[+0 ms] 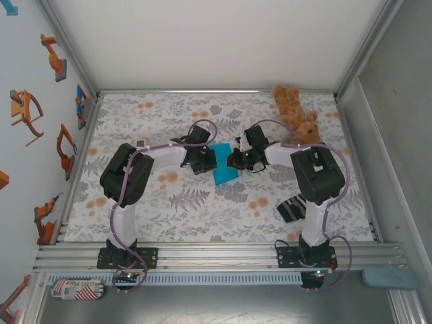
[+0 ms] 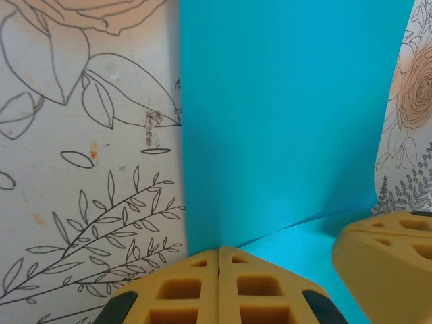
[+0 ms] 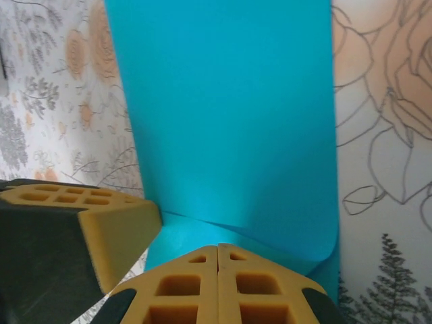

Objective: Fold a paper plane with a square sheet of paper (pick it up from the middle)
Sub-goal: Fold the triangle a second time at the center of the table.

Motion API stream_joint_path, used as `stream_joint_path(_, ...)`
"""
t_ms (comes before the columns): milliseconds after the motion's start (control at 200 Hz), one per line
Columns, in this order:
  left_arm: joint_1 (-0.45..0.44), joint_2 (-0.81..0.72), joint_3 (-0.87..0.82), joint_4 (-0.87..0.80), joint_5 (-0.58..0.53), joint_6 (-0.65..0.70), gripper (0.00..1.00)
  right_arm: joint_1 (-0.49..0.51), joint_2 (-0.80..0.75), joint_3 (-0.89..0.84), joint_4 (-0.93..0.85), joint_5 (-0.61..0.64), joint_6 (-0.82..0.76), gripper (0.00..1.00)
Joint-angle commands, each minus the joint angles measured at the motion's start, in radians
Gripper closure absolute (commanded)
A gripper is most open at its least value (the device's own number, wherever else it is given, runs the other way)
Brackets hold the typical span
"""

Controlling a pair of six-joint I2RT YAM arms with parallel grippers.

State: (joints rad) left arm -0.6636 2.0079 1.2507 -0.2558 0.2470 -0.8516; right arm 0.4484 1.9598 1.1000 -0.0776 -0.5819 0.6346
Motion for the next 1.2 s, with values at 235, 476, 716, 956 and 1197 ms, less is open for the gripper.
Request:
stream_joint_path(235, 0.001, 0.106, -0.051, -0.149, -0.114, 0.024, 1.0, -0.102, -0.002, -0.028, -0.001, 0.141, 0.124, 1.0)
stream_joint_path(476, 0.007, 0.106, -0.014, -0.163, -0.124, 0.07, 1.0, -0.114, -0.105, -0.057, 0.07, 0.099, 0.126, 1.0)
stream_joint_path(716, 0.027, 0.106, 0.052, -0.164, -0.116, 0.202, 1.0, -0.057, -0.115, -0.027, 0.037, -0.01, 0.056, 1.0)
stream_joint_path(956, 0.055, 0.127, 0.079, -0.126, -0.013, 0.282, 1.0, 0.002, -0.039, -0.009, 0.038, -0.074, 0.063, 1.0)
stream_joint_path(1197, 0.053, 0.13, 0.085, -0.123, 0.023, 0.309, 1.0, 0.013, 0.025, 0.054, 0.01, -0.093, 0.056, 1.0)
